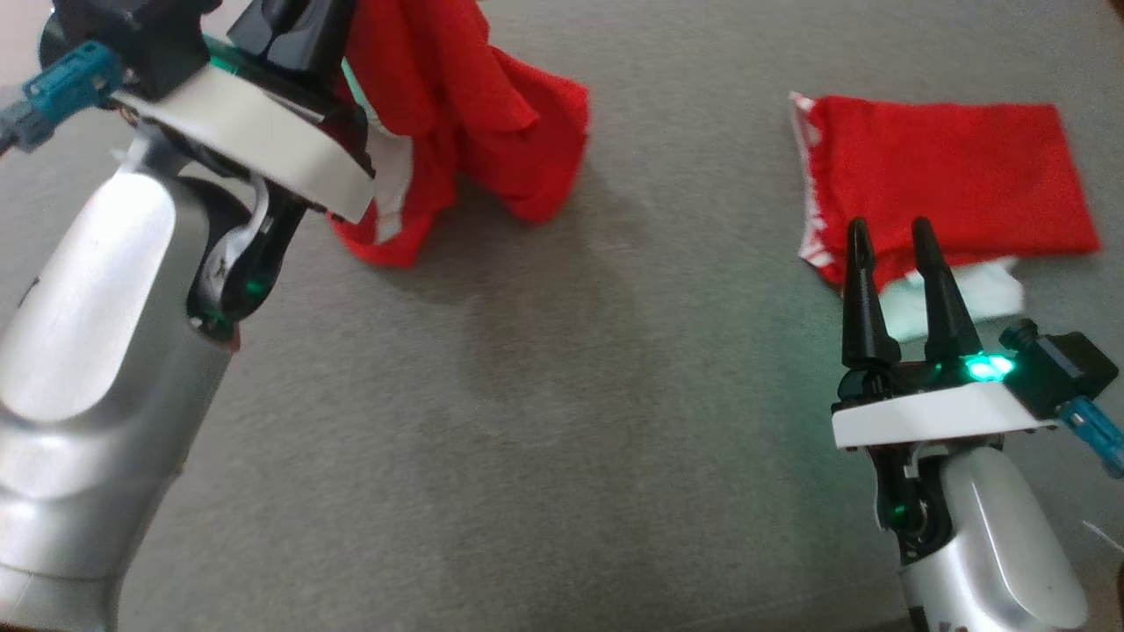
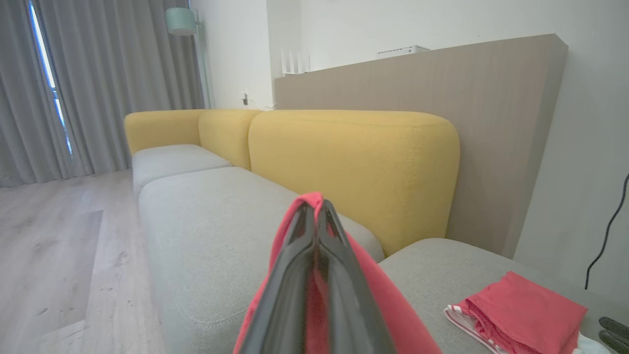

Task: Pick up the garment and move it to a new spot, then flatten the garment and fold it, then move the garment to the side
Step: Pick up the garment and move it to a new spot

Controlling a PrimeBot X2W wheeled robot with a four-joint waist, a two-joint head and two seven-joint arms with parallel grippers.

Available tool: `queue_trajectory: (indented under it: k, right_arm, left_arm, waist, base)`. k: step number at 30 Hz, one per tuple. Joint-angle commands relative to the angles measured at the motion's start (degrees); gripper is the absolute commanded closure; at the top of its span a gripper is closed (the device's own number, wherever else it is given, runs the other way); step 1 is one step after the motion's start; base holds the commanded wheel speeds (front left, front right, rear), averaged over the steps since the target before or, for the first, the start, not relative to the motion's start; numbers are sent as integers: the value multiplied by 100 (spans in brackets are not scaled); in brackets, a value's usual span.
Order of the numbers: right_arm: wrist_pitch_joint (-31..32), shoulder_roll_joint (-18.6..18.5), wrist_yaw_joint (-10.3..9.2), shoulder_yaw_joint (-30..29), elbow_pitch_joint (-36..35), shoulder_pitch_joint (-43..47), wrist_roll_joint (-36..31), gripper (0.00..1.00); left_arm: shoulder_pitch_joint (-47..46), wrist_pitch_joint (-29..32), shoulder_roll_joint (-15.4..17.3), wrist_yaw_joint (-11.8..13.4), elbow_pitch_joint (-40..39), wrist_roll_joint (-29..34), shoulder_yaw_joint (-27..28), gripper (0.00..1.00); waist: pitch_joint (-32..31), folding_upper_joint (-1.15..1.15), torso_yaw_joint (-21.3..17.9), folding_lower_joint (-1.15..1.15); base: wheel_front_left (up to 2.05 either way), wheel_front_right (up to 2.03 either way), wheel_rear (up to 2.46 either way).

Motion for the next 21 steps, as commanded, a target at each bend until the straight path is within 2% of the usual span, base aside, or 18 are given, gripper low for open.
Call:
queue_trajectory:
  k: [1,4,5,6,13,21]
  right_arm:
    - [-59,-22,-4,151,-199,-166,56,0]
    - [-60,-22,-4,192,-247,-193,105,0]
    - [-61,-22,-4,207,-256,-203,118,0]
    - [-61,-22,-4,228,-259,-216,130,0]
    - [-61,-22,-4,405,-286,-301,197,0]
    - [-62,-22,-4,117,-206,-114,-60,0]
  left_arm:
    - [-406,40,167,-30,-76,34,167,100]
    - [-661,33,29,-172,312,51,2,100]
    - [-771,-29,-48,-209,505,54,-33,96]
    - [-895,-148,-118,-237,718,94,-57,0]
    - [-1388,-1214,-445,-178,2245,164,205,0]
    - [-878,-1979,-345,-322,2674,131,155,0]
  waist:
    - [126,0,-255,0]
    - [199,0,-362,0]
    - [221,0,-385,0]
    - [243,0,-406,0]
    - [243,0,-410,0]
    - [-143,0,189,0]
  base:
    - [0,0,0]
    - [0,0,0]
    - [0,0,0]
    - [0,0,0]
    - [0,0,0]
    - [0,0,0]
